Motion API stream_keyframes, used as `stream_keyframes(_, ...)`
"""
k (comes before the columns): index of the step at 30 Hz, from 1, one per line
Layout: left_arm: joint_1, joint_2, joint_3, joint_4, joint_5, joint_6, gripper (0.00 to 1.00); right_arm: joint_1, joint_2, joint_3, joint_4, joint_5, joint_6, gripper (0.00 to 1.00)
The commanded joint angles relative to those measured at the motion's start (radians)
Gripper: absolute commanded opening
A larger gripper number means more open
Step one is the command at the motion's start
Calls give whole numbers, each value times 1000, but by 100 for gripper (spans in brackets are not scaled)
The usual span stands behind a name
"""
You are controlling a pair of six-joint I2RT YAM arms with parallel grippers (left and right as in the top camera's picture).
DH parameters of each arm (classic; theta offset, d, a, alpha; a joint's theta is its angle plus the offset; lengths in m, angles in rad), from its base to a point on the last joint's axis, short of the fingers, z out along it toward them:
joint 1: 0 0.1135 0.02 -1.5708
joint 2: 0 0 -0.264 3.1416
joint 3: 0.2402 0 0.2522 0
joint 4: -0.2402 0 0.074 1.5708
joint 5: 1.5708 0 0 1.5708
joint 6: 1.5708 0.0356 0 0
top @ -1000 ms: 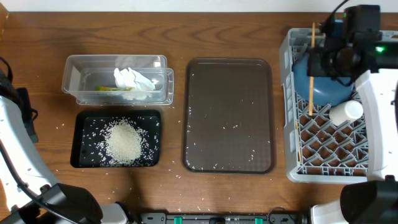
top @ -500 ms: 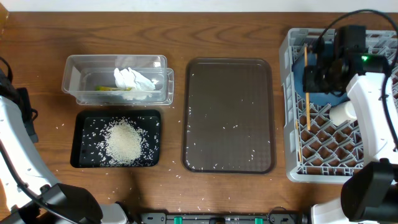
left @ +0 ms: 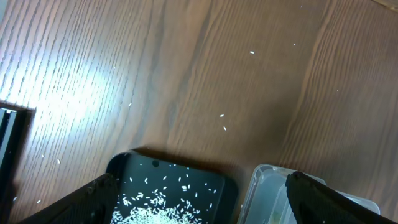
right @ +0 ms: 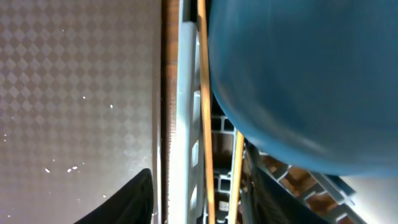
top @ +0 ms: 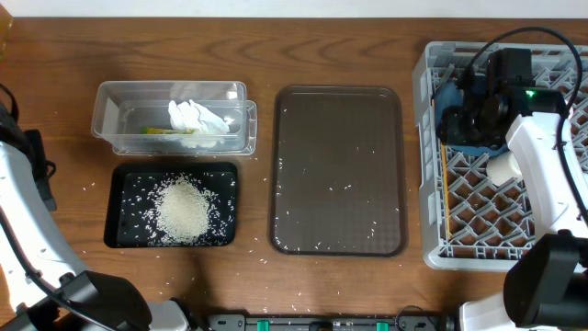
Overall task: Sort waste into correct bins and load items into the dishwasher rack
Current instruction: 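Carry the second chopstick into the rack and release it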
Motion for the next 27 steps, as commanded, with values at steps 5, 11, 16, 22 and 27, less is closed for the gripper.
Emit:
stream_keyframes(5,2,2,-3,-6,-6,10,89,-3,-122,43,-27,-6,81,62)
stream_keyframes(11,2,2,-3,-6,-6,10,89,-2,-309,45,-67,-7,115,69)
stream_keyframes(16,2,2,-3,-6,-6,10,89,0,-429,36,-174,-6,129,68)
stream_keyframes(22,2,2,-3,-6,-6,10,89,20,-605,-48,-260,-6,165,69)
stream_keyframes(27,2,2,-3,-7,-6,10,89,20,-718,-108,-325,-6,238,99)
